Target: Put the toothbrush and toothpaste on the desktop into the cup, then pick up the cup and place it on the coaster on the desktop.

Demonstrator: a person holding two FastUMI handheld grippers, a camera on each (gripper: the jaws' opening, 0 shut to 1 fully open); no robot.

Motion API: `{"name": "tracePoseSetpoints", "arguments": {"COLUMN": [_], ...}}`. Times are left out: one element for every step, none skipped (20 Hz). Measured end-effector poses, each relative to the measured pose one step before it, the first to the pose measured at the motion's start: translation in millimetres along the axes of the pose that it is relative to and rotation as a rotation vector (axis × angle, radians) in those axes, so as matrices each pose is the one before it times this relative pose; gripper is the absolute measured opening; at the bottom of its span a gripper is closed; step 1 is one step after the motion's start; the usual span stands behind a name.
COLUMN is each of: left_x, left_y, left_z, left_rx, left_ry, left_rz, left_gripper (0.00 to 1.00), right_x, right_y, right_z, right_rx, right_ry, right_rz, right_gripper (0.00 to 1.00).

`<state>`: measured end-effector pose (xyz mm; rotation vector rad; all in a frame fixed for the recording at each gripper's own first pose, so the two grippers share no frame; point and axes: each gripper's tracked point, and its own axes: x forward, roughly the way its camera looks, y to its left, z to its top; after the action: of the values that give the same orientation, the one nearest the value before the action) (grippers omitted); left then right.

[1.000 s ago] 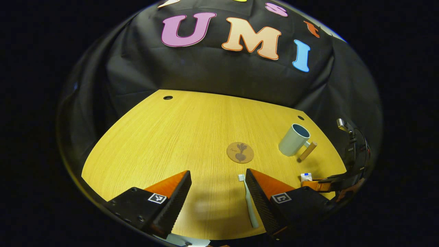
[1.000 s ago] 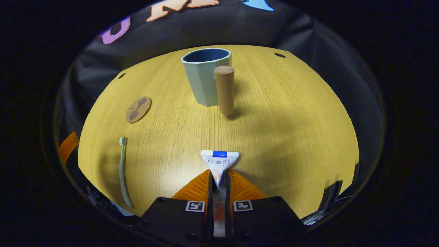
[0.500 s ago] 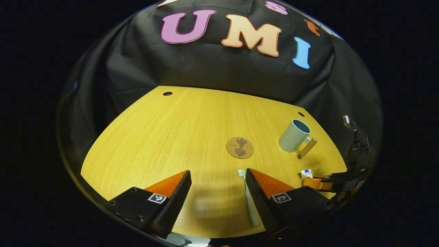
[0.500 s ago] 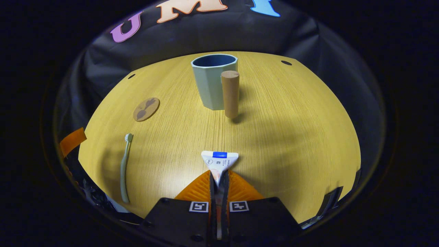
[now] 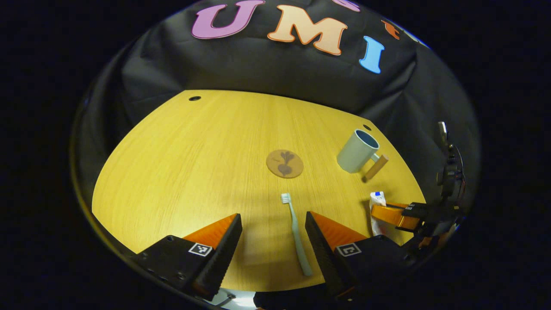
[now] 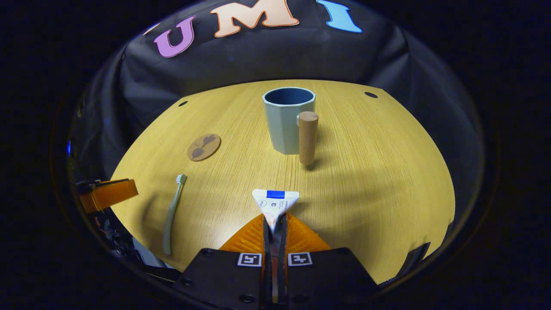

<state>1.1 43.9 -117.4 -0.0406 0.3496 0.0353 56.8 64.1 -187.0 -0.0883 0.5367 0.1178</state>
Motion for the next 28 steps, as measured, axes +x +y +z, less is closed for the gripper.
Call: {"name": "tracePoseSetpoints", "arguments": {"left_x": [3.14, 2.04, 2.21, 2.09, 3.77, 5.12, 3.41, 3.73, 3.25, 3.95, 2.93, 3.53, 2.93, 3.88, 3.61, 2.35, 2.32, 2.32, 0.94, 0.16, -0.07, 0.23, 0.48, 0.36, 0.67, 0.44, -0.71, -0.09], "left_y": [-2.71, -2.37, -2.57, -3.16, -5.02, -4.17, -2.64, -0.56, -0.12, 0.39, -0.43, -2.66, -1.90, -2.64, -0.72, 0.63, -1.34, -0.85, 1.68, 1.22, 0.47, 1.40, 0.74, -0.37, 2.10, 2.08, -0.53, -1.34], "left_z": [-2.88, -2.25, -4.10, -2.64, -2.75, -2.00, -1.15, -0.81, 0.50, -1.59, -1.06, -1.41, -1.35, -1.02, -2.45, -1.59, -1.12, -2.22, -0.25, 0.09, -0.65, -0.86, -0.22, -0.36, -0.15, -0.43, -0.01, -0.10], "left_rx": [0.00759, 0.01154, 0.01540, 0.01665, 0.01594, 0.01195, 0.00697, 0.00599, 0.01062, 0.01335, 0.01405, 0.00974, 0.00330, -0.00062, -0.00309, -0.00510, -0.00736, -0.00799, -0.00353, -0.00206, -0.00027, 0.00062, 0.00375, 0.00403, 0.00319, 0.00659, 0.00363, 0.00210], "left_ry": [0.01734, 0.01850, 0.01890, 0.01794, 0.01644, 0.01537, 0.01459, 0.01162, 0.00706, 0.00882, 0.01249, 0.01629, 0.01736, 0.01434, 0.01177, 0.00878, 0.00739, 0.01101, 0.00494, 0.00341, 0.00224, 0.00366, -0.00102, 0.00187, 0.00111, 0.00105, -0.00154, -0.00093], "left_rz": [0.00078, 0.00182, -0.00021, -0.00210, -0.00274, -0.00120, 0.00367, 0.01190, 0.00854, 0.00836, 0.00786, 0.00314, 0.00144, 0.00013, 0.00164, 0.00430, 0.00304, 0.00270, 0.01266, 0.00808, 0.00649, 0.00944, 0.00492, 0.00472, 0.01241, 0.01499, 0.00124, 0.00184], "left_gripper": [0.87, 0.76, 0.72, 0.70, 0.70, 0.70, 0.72, 0.65, 0.64, 0.64, 0.63, 0.60, 0.59, 0.58, 0.58, 0.58, 0.58, 0.60, 0.58, 0.59, 0.54, 0.49, 0.50, 0.46, 0.46, 0.44, 0.41, 0.33], "right_x": [-3.58, -3.49, -3.49, -4.03, -3.49, -2.97, -2.94, -1.51, -1.68, -0.09, -0.21, 0.67, 0.47, 0.20, -0.93, 0.20, -1.00, 0.32, -0.58, 0.04, -0.13, 0.31, 0.50, 0.70, 0.33, -0.54, -0.18, -0.40], "right_y": [0.00, -1.21, -2.81, -3.05, -3.14, -2.40, -3.02, -3.50, -3.62, -3.41, -3.26, -3.29, -4.20, -2.01, -2.34, -3.03, -3.81, -4.29, -4.00, -2.45, -2.56, -2.49, -2.22, -1.86, -1.66, -0.94, -1.05, -1.81], "right_z": [3.92, 3.06, 2.95, 2.01, 2.17, 1.21, 2.70, 2.19, 2.43, 0.25, -0.05, -1.58, -0.83, 0.55, 1.65, 1.34, 1.65, 1.19, 2.08, 0.94, 1.65, 1.17, 1.47, 1.03, 1.43, 0.54, 0.81, 0.40], "right_rx": [0.01403, 0.01272, 0.01090, 0.01126, 0.01413, 0.01663, 0.01781, 0.01402, 0.00867, 0.00569, 0.00477, 0.00415, 0.00678, 0.00994, 0.00975, 0.00288, -0.00179, -0.00066, 0.00276, 0.00552, 0.00555, 0.00158, -0.00242, -0.00431, -0.00163, 0.00018, 0.00100, 0.00207], "right_ry": [-0.01234, -0.01207, -0.00850, -0.00735, -0.00707, -0.00677, -0.01070, -0.01294, -0.01102, -0.00496, 0.00082, 0.00820, 0.00525, -0.00022, -0.00372, -0.00368, -0.00423, -0.00302, -0.00179, -0.00050, 0.00052, -0.00095, -0.00132, -0.00105, -0.00100, 0.00025, 0.00001, -0.00059], "right_rz": [0.00512, -0.00017, -0.00444, -0.00235, -0.00038, 0.00024, -0.00130, -0.00276, -0.00429, -0.00642, -0.00552, -0.00635, -0.00910, 0.00139, 0.00051, -0.00337, -0.00561, -0.00713, -0.00486, -0.00227, -0.00101, -0.00099, -0.00183, -0.00117, -0.00169, 0.00078, 0.00018, -0.00059], "right_gripper": [0.08, 0.08, 0.08, 0.08, 0.08, 0.08, 0.08, 0.08, 0.07, 0.07, 0.07, 0.07, 0.07, 0.07, 0.08, 0.07, 0.07, 0.07, 0.07, 0.07, 0.07, 0.07, 0.07, 0.07, 0.07, 0.07, 0.07, 0.07]}}
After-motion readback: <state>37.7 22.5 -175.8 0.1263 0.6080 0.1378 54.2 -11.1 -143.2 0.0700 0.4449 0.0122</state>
